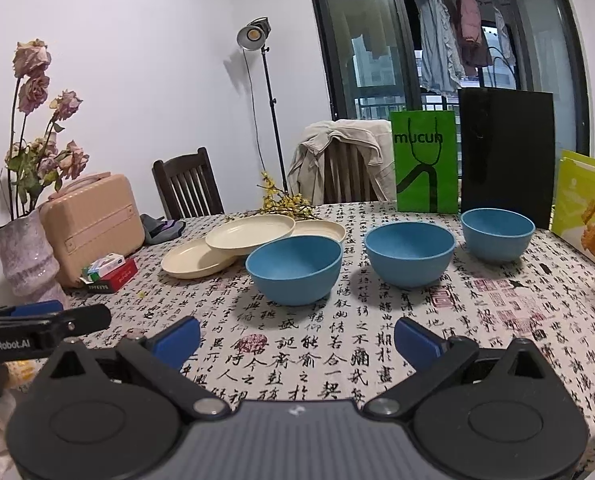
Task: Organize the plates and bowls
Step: 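Move both tools forward toward the overlapping cream plates, then close the left tool on one cream plate's rim while the right tool closes beside it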
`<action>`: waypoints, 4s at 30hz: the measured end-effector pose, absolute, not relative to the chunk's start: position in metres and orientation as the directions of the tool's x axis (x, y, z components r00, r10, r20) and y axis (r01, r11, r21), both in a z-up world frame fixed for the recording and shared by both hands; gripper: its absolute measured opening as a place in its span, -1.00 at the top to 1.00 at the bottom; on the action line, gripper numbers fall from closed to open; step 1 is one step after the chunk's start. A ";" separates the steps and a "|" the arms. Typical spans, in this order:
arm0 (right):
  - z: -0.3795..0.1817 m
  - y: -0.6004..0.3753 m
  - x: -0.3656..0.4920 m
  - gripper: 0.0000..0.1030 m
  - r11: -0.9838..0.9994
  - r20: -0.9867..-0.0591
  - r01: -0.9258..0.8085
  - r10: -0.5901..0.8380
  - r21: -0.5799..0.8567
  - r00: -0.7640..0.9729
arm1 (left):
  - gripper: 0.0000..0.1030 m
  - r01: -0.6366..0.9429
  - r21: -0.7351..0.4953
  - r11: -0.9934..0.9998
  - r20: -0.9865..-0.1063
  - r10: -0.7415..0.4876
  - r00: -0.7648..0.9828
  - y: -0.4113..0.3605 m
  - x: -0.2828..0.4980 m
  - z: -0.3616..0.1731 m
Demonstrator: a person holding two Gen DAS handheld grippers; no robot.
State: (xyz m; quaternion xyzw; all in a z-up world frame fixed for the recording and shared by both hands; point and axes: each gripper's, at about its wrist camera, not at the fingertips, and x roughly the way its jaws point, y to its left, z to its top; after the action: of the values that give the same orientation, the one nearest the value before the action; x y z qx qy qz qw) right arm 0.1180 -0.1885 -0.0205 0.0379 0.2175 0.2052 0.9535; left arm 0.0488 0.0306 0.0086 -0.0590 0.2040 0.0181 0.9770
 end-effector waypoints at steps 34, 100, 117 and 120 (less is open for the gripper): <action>-0.004 -0.130 0.265 -1.00 0.884 -0.417 -0.433 0.467 0.179 0.780 | -1.00 -0.116 -0.128 0.985 -0.415 0.053 0.908 0.088 0.170 0.022; -0.042 -0.027 0.579 -1.00 0.911 -0.683 -0.209 0.406 0.356 0.607 | -1.00 -0.387 -0.337 0.858 -0.639 0.094 0.763 0.191 0.412 -0.007; -0.076 0.000 0.611 -0.55 0.917 -0.749 -0.238 0.400 0.322 0.529 | -1.00 -0.455 -0.370 0.810 -0.690 0.088 0.718 0.221 0.447 -0.054; -0.080 0.007 0.614 -0.14 0.925 -0.766 -0.237 0.378 0.296 0.519 | -0.92 -0.458 -0.357 0.814 -0.689 0.102 0.717 0.226 0.452 -0.062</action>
State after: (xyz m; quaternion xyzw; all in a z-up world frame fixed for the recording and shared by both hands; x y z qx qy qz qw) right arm 0.6139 0.0069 -0.0798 0.0773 0.4571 0.1772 0.8681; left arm 0.4515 0.2257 -0.0621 -0.2614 0.3413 0.1574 0.8891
